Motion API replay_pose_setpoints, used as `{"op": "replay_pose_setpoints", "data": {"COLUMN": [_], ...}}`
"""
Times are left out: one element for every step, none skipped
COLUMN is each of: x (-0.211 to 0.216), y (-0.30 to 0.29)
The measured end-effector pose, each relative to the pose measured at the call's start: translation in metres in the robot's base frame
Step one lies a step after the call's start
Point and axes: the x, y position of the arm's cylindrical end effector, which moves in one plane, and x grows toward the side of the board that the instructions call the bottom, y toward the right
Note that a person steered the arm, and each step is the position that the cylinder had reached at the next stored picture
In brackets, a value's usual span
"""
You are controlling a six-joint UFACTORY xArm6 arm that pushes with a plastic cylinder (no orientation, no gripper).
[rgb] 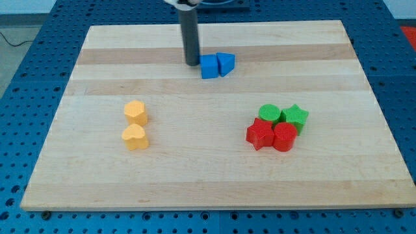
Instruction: Place the yellow heart diagonally to the yellow hexagon
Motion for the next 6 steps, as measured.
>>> {"op": "replay_pose_setpoints", "data": {"x": [-0.002,0.009,0.060,0.099,0.131,0.189], "y": [0.008,-0.036,-0.070,-0.046,-0.018,-0.020]}}
